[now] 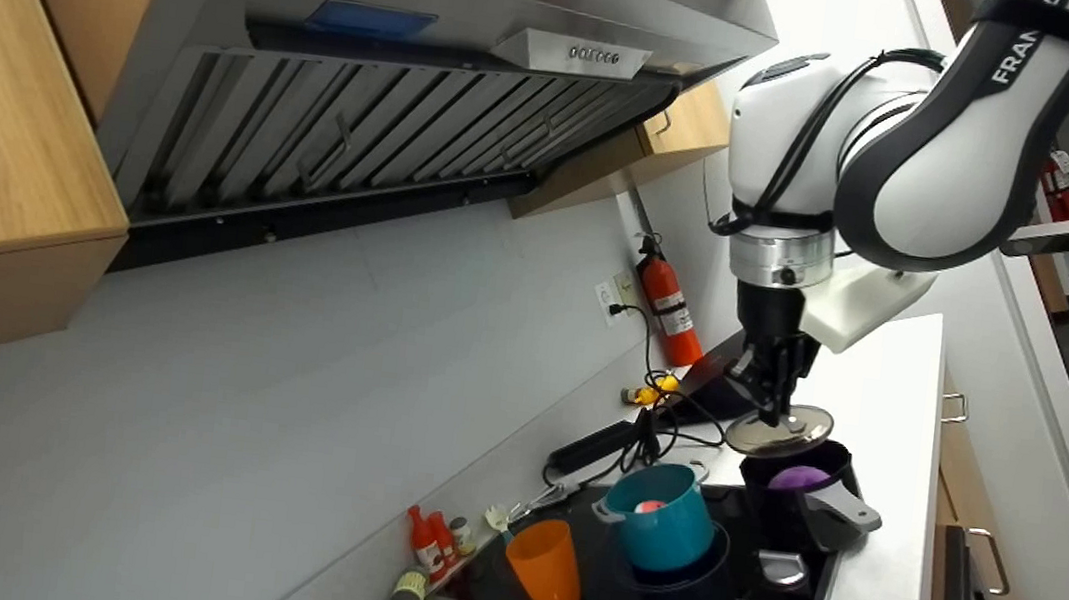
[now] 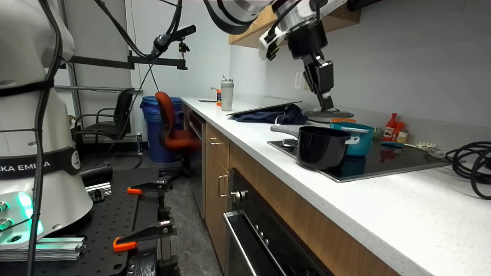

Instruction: Take the lid on the blue pot and place it on the black pot

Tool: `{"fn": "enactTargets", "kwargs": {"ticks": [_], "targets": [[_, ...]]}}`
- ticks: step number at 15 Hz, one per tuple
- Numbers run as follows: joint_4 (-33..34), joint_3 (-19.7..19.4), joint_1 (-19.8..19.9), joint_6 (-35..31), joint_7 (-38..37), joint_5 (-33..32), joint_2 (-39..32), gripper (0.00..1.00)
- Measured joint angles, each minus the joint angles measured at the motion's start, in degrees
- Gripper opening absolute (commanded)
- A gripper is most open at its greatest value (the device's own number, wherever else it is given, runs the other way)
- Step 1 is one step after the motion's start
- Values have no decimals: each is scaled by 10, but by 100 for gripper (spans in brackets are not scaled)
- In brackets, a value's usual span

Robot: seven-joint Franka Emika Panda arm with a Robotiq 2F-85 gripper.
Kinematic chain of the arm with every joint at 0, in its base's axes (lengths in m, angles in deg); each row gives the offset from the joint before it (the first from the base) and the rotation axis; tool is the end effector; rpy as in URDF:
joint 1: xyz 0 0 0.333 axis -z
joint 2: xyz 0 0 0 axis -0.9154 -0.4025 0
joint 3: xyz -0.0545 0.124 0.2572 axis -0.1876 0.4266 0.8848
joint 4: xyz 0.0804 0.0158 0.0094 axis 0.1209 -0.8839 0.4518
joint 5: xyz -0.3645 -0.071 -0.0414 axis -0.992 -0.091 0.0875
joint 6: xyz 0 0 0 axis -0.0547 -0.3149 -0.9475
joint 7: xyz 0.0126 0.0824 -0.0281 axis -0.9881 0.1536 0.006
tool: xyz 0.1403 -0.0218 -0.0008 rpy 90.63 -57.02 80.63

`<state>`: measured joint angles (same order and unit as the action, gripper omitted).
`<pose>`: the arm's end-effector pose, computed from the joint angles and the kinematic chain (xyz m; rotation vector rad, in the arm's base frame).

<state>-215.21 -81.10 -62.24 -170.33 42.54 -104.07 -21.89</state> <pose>0.5076 -0.0747 0.3491 2.8689 -0.5945 0.6520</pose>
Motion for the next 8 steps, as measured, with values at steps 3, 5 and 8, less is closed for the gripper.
{"fn": "enactTargets", "kwargs": {"ticks": [3, 5, 8], "targets": [[-6, 4, 9, -8, 0, 0, -4, 3], [-6, 6, 10, -9, 0, 0, -7, 3], [-6, 8, 10, -9, 0, 0, -9, 3]]}}
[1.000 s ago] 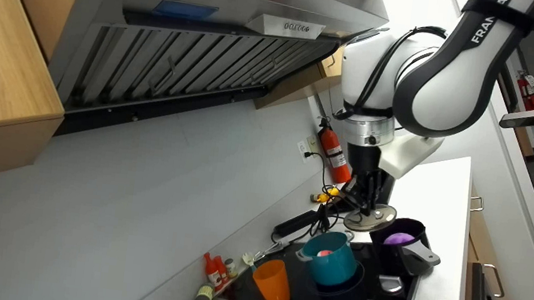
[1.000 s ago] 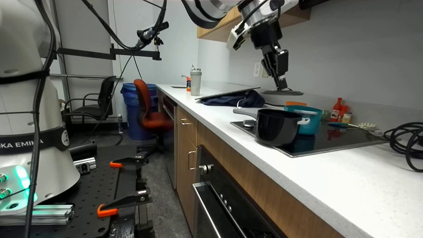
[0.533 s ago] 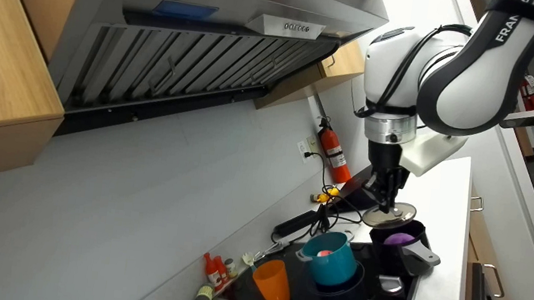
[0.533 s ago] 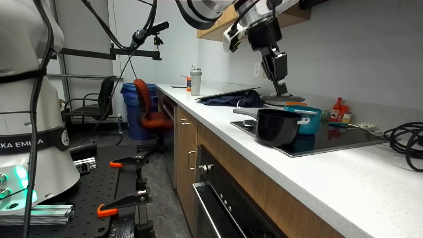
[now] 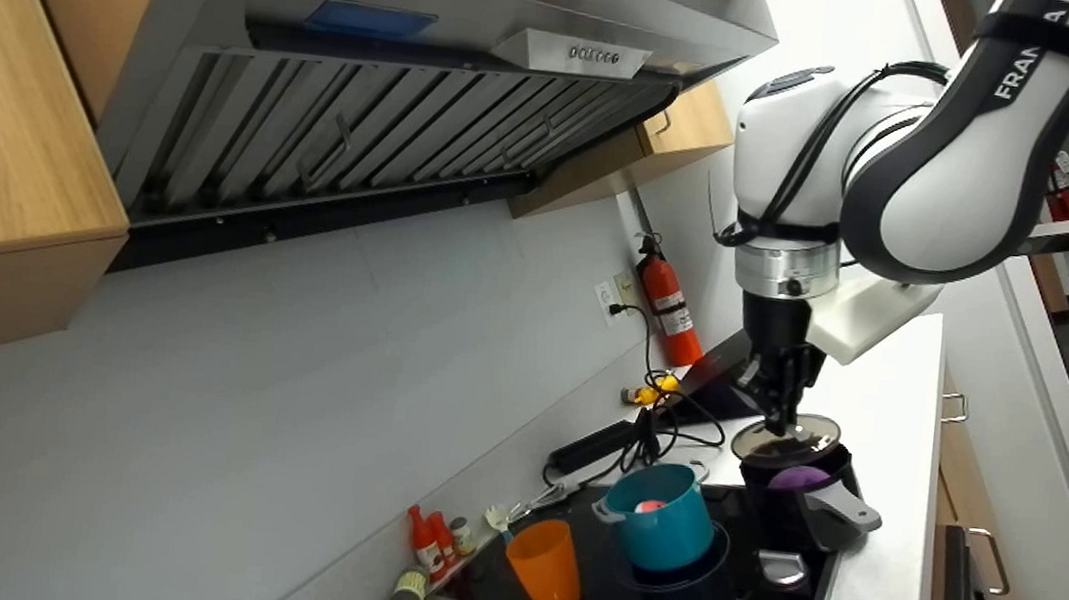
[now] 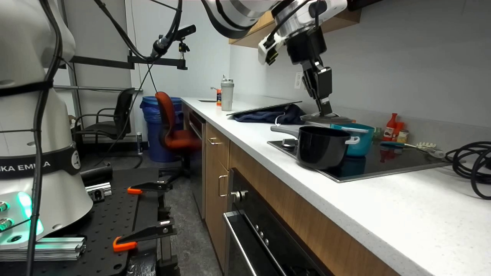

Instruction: Take the lid on the blue pot and place it on the black pot

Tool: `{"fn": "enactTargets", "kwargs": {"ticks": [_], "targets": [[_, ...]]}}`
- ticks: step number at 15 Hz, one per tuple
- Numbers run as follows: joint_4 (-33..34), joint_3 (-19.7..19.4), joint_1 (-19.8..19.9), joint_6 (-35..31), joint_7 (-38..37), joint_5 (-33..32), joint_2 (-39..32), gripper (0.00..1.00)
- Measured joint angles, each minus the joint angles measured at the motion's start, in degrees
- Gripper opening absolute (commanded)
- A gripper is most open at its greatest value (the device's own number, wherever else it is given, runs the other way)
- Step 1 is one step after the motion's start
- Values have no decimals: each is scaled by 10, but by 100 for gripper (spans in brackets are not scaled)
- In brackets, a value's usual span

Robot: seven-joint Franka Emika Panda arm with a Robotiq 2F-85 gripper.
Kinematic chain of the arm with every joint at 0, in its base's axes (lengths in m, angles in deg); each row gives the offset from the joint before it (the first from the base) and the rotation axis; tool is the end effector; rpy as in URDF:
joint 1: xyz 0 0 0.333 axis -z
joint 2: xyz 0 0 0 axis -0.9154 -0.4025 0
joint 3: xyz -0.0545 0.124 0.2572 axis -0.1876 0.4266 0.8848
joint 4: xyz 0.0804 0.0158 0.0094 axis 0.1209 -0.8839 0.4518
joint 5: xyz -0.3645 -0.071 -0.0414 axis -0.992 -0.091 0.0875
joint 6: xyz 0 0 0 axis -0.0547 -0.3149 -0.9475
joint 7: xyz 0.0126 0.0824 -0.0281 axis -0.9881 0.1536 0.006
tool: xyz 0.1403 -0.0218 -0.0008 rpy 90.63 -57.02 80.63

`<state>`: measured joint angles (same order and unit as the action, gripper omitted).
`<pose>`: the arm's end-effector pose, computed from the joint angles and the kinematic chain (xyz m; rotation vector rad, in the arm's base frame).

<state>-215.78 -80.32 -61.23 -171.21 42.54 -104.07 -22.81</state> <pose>0.5061 -0.0755 0.3384 2.8738 -0.5941 0.6351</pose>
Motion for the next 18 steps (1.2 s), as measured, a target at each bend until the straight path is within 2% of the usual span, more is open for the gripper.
{"fn": "enactTargets", "kwargs": {"ticks": [1, 2, 3, 5, 12, 13, 18], "targets": [[0, 0, 0, 0, 0, 0, 0, 3], [0, 0, 0, 0, 0, 0, -1, 18], [0, 0, 0, 0, 0, 0, -2, 41], [2, 0, 0, 0, 0, 0, -5, 44], [4, 0, 0, 0, 0, 0, -16, 96], [4, 0, 0, 0, 0, 0, -16, 100], [5, 0, 0, 0, 0, 1, -17, 100]]}}
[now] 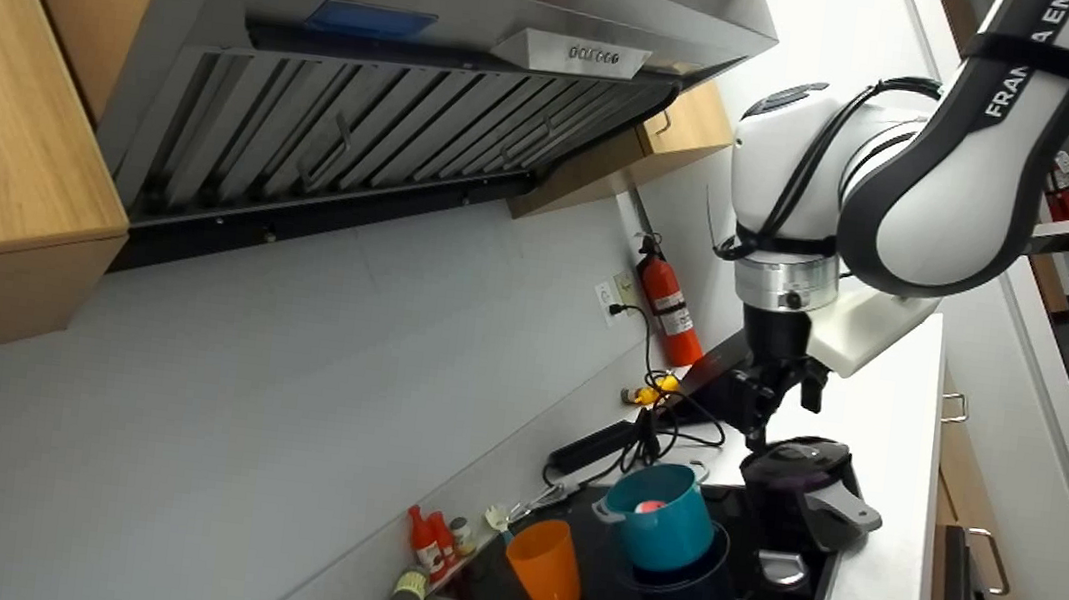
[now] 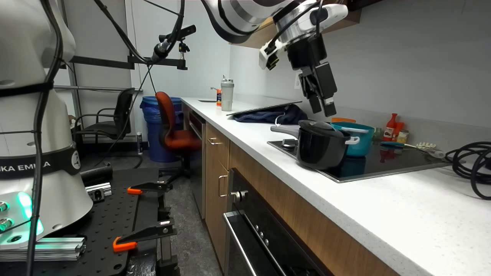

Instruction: Take the lid on the blue pot and place it on the black pot

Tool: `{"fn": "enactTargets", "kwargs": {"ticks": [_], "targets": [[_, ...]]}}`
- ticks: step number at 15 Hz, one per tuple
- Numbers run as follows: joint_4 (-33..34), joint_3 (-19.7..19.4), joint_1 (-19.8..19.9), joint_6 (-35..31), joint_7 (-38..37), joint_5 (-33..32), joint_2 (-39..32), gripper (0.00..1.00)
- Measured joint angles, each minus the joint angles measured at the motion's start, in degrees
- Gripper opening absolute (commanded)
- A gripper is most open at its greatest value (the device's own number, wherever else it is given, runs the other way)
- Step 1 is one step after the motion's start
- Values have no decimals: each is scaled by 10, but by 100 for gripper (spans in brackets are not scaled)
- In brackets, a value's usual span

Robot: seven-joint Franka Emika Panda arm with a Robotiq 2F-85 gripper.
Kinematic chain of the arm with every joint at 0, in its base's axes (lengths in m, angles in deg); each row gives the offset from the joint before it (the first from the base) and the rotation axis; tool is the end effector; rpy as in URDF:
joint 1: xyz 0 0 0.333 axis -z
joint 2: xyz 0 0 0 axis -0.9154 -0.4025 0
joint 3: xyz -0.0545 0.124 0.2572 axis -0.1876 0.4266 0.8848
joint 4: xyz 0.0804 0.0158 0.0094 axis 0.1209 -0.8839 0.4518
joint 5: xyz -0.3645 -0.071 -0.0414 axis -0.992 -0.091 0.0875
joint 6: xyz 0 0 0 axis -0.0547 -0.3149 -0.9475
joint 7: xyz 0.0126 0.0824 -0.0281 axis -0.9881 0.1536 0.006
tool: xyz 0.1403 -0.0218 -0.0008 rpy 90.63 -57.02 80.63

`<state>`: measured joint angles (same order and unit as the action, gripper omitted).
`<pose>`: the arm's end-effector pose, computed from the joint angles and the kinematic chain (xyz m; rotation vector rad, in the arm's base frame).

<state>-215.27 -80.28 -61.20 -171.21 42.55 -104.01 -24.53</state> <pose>0.5087 -0.0759 0.3270 2.8782 -0.5927 0.6038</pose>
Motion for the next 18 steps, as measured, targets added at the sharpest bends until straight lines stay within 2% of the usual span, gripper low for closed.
{"fn": "enactTargets", "kwargs": {"ticks": [6, 12, 18], "targets": [[2, 14, 0, -5, 0, -13, 11, 100], [-7, 54, -2, -7, -26, -102, 43, 100], [-49, 98, -3, -7, -83, -169, 100, 100]]}}
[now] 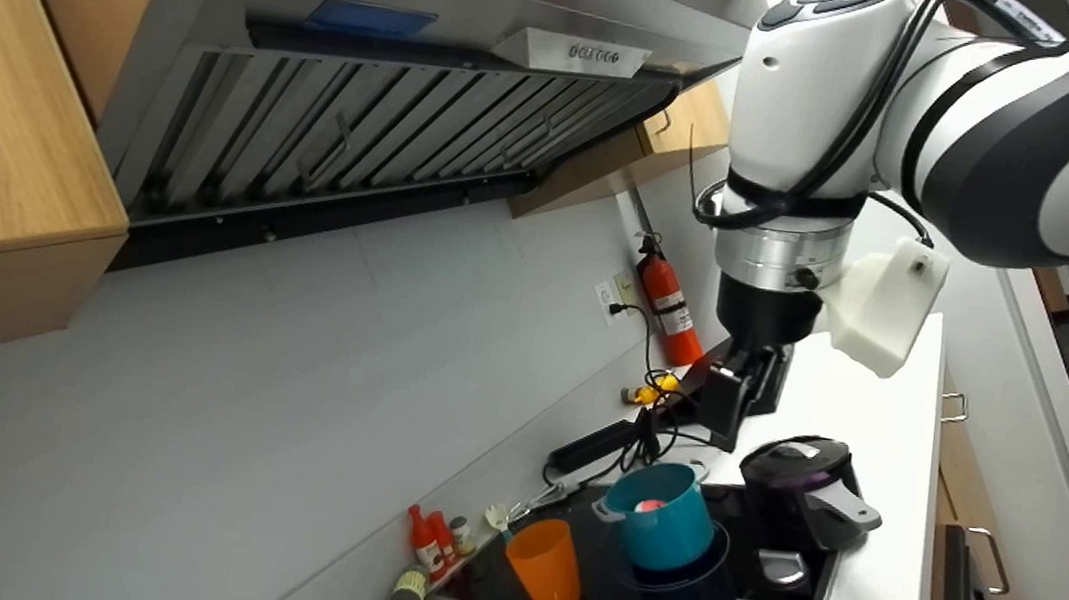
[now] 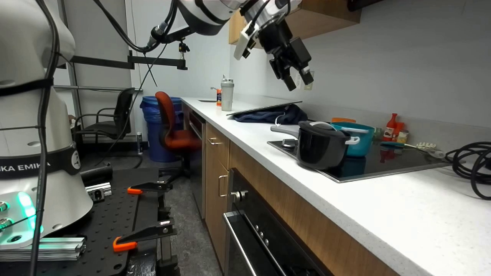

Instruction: Take the lid on the blue pot and place it on the black pot

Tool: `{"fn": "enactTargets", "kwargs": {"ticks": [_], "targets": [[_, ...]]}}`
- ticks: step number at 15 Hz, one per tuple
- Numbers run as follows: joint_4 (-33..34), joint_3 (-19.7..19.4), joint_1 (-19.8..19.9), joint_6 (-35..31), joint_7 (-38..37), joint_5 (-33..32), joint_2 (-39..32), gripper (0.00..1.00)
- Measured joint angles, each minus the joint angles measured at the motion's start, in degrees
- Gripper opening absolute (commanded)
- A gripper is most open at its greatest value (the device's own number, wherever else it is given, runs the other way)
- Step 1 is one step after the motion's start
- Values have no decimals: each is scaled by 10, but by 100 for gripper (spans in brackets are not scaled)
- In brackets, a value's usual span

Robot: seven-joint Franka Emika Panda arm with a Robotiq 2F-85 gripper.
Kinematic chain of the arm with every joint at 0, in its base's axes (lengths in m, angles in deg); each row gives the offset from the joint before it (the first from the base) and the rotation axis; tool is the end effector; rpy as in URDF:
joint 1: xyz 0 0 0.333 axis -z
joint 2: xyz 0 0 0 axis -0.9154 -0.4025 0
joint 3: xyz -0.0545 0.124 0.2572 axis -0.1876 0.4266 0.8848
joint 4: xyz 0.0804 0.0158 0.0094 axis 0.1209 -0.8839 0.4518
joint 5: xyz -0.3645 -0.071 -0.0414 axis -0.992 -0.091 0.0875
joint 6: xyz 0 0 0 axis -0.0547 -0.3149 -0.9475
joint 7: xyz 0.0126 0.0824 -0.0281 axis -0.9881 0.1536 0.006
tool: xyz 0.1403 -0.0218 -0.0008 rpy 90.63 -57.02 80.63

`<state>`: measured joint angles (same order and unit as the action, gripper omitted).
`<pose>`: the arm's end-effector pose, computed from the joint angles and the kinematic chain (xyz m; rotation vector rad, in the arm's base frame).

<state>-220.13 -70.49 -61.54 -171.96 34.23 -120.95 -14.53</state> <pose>0.4856 0.0214 0.3733 2.7766 -0.1736 0.8174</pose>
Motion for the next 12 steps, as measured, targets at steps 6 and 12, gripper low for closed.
{"fn": "enactTargets", "kwargs": {"ticks": [6, 12], "targets": [[-66, 36, 0, 0, -67, -33, 85, 100], [-124, 64, 0, 0, -116, -39, 165, 100]]}}
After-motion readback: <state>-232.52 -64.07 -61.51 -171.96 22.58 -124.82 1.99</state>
